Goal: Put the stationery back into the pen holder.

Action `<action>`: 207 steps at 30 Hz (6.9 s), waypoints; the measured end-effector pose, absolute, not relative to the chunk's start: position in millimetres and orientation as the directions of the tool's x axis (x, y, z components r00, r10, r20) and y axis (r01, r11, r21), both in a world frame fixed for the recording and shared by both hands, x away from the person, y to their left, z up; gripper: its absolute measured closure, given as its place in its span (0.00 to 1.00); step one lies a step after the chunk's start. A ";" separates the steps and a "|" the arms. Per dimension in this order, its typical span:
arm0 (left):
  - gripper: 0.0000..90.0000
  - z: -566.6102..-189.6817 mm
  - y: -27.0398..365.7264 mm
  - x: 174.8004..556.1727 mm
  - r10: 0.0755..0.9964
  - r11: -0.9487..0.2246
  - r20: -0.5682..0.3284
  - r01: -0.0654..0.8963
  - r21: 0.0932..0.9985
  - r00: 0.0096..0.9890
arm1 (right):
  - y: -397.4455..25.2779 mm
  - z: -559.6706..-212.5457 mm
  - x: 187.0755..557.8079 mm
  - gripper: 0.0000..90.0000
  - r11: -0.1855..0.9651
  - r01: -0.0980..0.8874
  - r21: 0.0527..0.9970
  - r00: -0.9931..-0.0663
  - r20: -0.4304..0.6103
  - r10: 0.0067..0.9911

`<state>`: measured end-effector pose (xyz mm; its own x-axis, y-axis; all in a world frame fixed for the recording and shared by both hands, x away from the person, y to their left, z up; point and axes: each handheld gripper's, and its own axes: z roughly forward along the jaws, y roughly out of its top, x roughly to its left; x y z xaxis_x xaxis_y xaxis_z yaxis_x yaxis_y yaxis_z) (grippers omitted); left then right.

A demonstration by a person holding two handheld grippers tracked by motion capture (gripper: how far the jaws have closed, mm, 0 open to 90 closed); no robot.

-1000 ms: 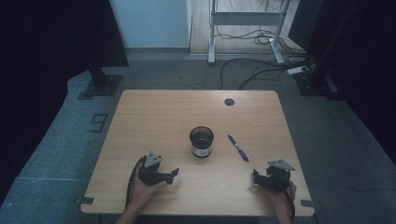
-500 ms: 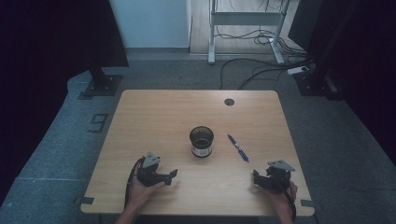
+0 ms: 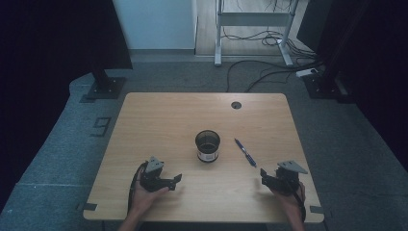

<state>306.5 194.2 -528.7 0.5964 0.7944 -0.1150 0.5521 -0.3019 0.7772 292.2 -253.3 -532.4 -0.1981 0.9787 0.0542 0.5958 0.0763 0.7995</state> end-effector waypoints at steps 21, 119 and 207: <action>0.08 -524.6 197.3 304.5 0.794 -0.296 -0.118 0.549 0.782 0.596 | -215.6 -496.9 344.7 0.27 0.083 0.534 0.841 -0.276 0.080 0.958; 0.12 -520.9 198.4 299.8 0.805 -0.264 -0.143 0.563 0.784 0.576 | -173.2 -429.0 375.5 0.88 0.017 0.303 0.953 -0.475 0.136 0.870; 0.12 -527.8 194.0 300.5 0.790 -0.295 -0.145 0.576 0.762 0.596 | -66.8 -434.0 416.3 0.88 0.101 0.292 0.951 -0.551 0.081 0.830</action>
